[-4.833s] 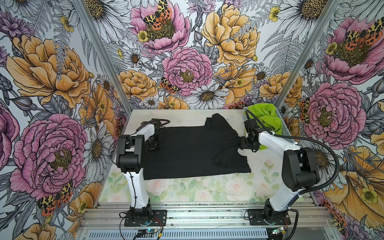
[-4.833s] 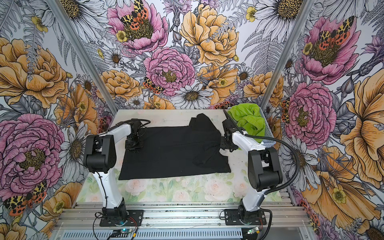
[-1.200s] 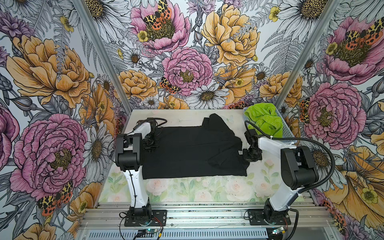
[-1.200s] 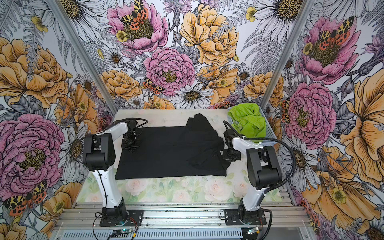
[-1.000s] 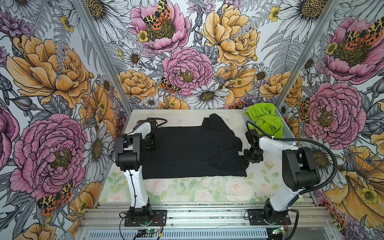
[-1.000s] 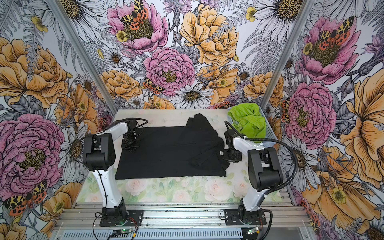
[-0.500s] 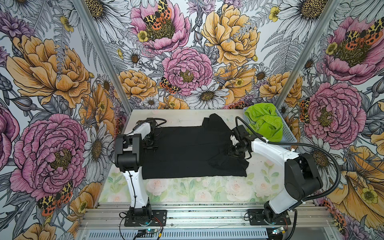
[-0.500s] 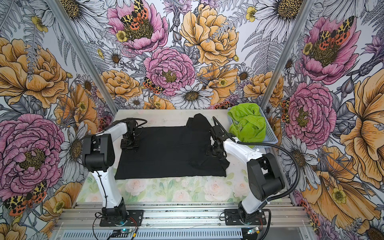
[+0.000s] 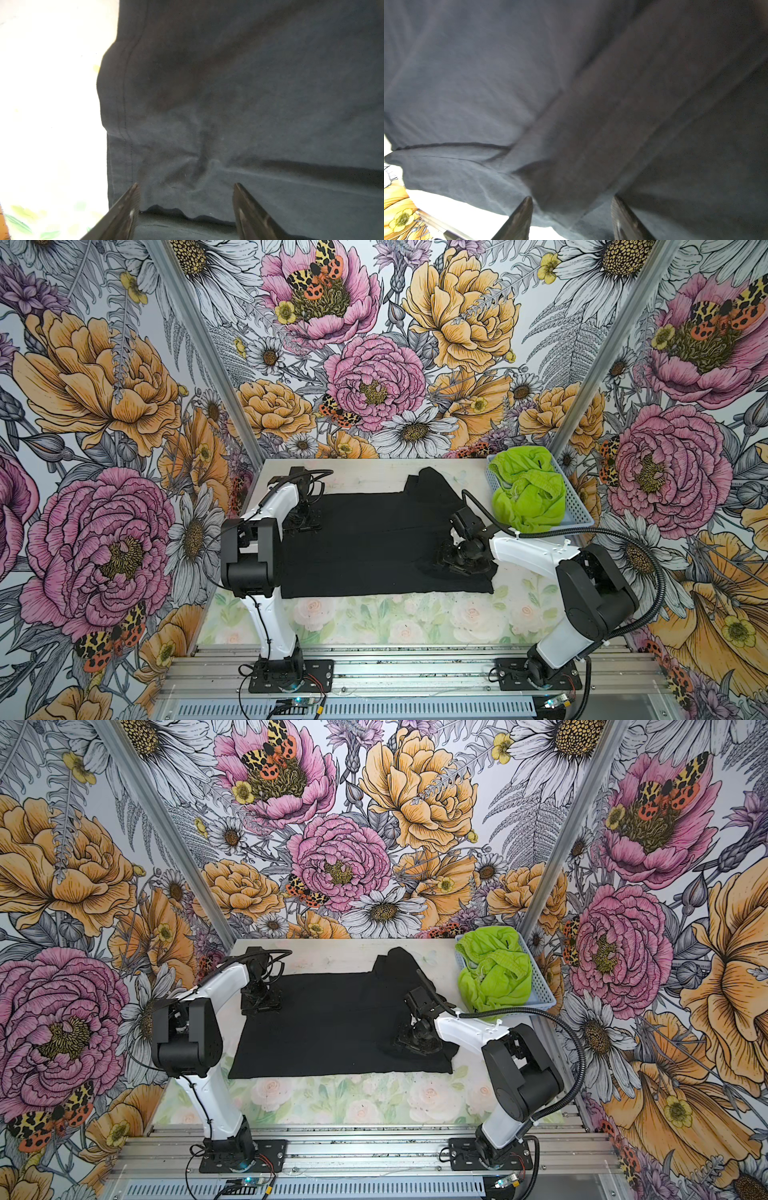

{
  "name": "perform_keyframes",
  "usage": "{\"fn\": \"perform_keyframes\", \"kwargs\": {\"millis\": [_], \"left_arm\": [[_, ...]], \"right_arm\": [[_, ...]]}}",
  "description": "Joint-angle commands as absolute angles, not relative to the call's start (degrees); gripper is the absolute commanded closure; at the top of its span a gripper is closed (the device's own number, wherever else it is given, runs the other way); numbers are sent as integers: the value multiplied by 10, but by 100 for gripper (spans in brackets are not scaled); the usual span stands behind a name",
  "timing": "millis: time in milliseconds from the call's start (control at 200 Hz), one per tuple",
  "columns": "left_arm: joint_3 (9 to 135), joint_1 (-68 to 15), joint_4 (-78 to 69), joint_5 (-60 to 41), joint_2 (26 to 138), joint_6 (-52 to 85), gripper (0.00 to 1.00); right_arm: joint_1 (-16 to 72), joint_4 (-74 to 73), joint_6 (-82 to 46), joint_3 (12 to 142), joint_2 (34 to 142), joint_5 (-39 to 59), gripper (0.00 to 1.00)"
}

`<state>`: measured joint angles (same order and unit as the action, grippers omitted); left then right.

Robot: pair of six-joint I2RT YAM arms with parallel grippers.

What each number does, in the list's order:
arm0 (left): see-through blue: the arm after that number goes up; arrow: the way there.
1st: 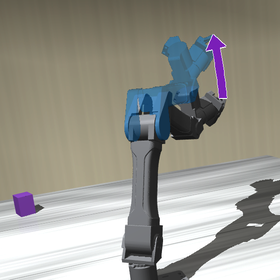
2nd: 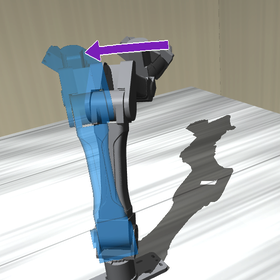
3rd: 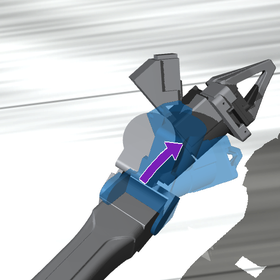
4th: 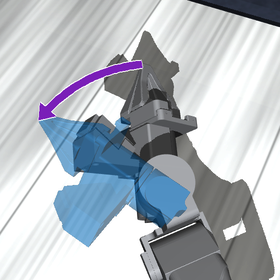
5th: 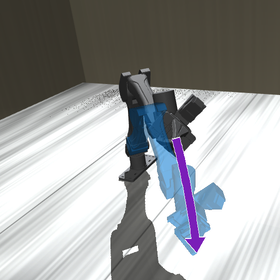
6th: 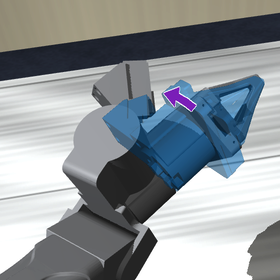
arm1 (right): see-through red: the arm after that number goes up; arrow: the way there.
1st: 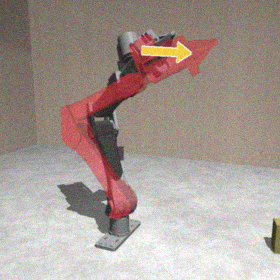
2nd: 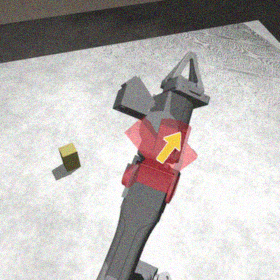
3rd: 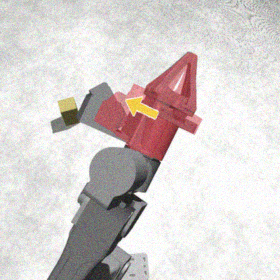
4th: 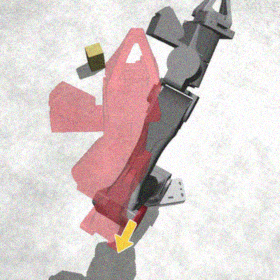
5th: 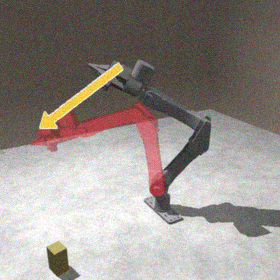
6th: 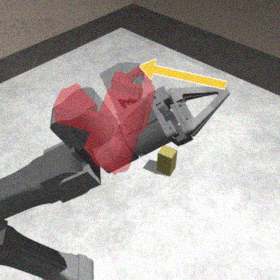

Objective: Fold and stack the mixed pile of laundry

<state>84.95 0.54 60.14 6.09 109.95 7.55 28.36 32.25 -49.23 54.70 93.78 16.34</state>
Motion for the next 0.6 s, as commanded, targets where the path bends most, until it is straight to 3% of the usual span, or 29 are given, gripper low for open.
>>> {"fn": "perform_keyframes", "kwargs": {"millis": [0,300,595], "left_arm": [[842,1,588,45,1092,85,28],[837,3,584,44,1086,86,27],[824,10,581,41,1077,84,26]], "right_arm": [[289,299,-520,539,934,148,36],[288,284,-515,574,968,138,38],[289,276,-521,604,973,144,60]]}}
